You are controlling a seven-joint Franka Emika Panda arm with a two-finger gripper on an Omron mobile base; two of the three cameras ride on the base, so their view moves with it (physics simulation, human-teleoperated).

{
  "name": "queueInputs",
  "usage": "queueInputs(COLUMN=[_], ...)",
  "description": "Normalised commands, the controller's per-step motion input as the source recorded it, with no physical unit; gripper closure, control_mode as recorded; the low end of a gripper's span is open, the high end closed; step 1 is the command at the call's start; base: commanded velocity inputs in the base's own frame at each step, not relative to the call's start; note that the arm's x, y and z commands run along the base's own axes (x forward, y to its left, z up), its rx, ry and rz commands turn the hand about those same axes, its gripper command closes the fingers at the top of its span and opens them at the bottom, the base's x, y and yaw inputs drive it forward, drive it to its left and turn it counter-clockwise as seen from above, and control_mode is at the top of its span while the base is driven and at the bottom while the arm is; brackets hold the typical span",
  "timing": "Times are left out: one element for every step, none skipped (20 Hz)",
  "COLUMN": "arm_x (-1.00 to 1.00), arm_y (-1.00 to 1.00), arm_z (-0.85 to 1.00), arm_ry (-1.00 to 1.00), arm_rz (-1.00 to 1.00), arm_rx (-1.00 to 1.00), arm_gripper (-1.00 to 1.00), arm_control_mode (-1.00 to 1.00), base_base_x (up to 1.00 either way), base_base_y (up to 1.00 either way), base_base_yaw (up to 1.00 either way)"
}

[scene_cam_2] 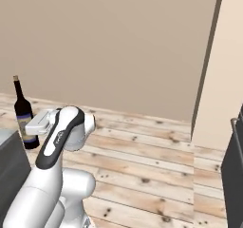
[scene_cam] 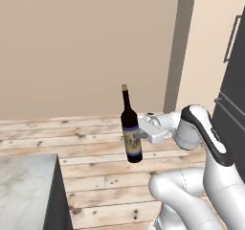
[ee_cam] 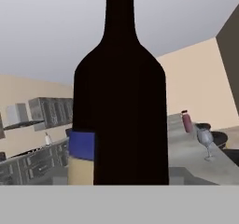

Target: There is a wine glass and glass cup on the dining counter. Place the wine bottle next to the wine glass and the juice bottle next to the glass cup.

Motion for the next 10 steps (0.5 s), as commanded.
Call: queueInputs(arm_x=[0.0, 0.0, 0.0, 0.0, 0.0, 0.0, 0.0, 0.0, 0.0, 0.0], arm_y=[0.0, 0.0, 0.0, 0.0, 0.0, 0.0, 0.0, 0.0, 0.0, 0.0], arm_z=[0.0, 0.0, 0.0, 0.0, 0.0, 0.0, 0.0, 0.0, 0.0, 0.0], arm_ry=[0.0, 0.0, 0.0, 0.0, 0.0, 0.0, 0.0, 0.0, 0.0, 0.0], arm_rz=[0.0, 0.0, 0.0, 0.0, 0.0, 0.0, 0.0, 0.0, 0.0, 0.0], arm_rx=[0.0, 0.0, 0.0, 0.0, 0.0, 0.0, 0.0, 0.0, 0.0, 0.0], arm_gripper=[1.0, 1.0, 1.0, 1.0, 1.0, 1.0, 1.0, 1.0, 1.0, 1.0], arm_control_mode=[1.0, 1.0, 1.0, 1.0, 1.0, 1.0, 1.0, 1.0, 1.0, 1.0], base_base_x=[0.81, 0.81, 0.81, 0.81, 0.81, 0.8, 0.79, 0.78, 0.78, 0.77], base_base_y=[-0.23, -0.22, -0.22, -0.22, -0.22, -0.21, -0.2, -0.17, -0.16, -0.14], base_base_yaw=[0.23, 0.24, 0.24, 0.24, 0.25, 0.26, 0.29, 0.33, 0.34, 0.37])
